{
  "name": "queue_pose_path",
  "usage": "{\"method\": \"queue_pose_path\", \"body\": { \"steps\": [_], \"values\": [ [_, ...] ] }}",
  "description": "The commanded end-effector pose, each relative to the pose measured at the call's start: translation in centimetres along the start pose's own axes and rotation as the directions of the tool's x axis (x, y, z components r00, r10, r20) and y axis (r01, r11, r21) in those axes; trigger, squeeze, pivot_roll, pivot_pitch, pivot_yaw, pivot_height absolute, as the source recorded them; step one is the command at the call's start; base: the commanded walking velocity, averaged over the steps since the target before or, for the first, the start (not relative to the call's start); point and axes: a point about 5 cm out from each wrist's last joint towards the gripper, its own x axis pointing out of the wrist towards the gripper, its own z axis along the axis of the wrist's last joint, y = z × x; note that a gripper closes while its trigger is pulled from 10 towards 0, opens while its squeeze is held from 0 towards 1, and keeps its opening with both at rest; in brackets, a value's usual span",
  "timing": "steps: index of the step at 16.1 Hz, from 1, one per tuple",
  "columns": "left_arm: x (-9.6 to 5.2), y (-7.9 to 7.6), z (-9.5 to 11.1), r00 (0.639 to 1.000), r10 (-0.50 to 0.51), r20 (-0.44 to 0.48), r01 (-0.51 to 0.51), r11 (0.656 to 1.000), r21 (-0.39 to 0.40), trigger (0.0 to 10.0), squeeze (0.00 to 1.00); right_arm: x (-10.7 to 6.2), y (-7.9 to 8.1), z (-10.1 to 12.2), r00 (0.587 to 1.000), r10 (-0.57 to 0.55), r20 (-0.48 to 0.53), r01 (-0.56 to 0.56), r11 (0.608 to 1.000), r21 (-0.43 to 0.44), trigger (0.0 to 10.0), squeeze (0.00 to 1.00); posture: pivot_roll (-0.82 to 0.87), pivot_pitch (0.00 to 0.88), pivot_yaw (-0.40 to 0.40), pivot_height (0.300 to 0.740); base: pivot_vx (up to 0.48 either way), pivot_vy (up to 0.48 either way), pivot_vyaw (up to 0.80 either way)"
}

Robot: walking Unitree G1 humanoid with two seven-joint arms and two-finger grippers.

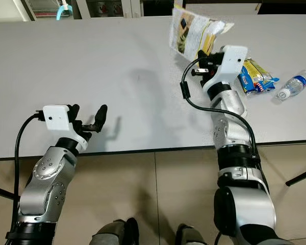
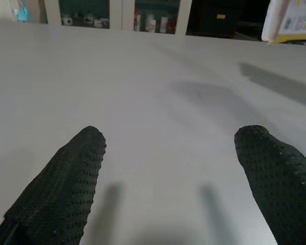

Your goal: Picking trash to rubbish bin

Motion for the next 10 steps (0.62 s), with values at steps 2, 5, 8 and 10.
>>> {"method": "queue_pose_path", "body": {
  "steps": [2,5,8,10],
  "values": [
    [-0.03,0.10,-0.15,1.000,-0.005,-0.003,0.005,1.000,-0.002,10.0,0.00,-0.10,0.15,0.28,1.000,0.002,0.005,-0.002,1.000,0.002,10.0,0.00,-0.04,0.117,0.047,0.740,0.000,-0.379,0.00],
    [0.02,0.17,-0.20,1.000,-0.004,-0.008,0.004,1.000,-0.002,10.0,0.00,-0.09,0.19,0.25,1.000,0.001,0.000,-0.001,1.000,0.006,10.0,0.00,-0.04,0.118,0.047,0.740,0.000,-0.410,0.00],
    [0.04,0.39,-0.22,1.000,-0.001,-0.010,0.001,1.000,-0.010,10.0,0.00,-0.11,0.29,0.17,1.000,0.000,-0.004,0.000,1.000,0.010,10.0,0.00,-0.04,0.118,0.049,0.740,0.000,-0.465,0.00],
    [0.07,0.46,-0.16,1.000,-0.005,-0.009,0.005,1.000,-0.008,10.0,0.00,-0.19,0.22,-0.04,1.000,-0.005,-0.011,0.005,1.000,0.016,10.0,0.00,-0.04,0.119,0.052,0.740,0.000,-0.465,0.00]
  ]
}}
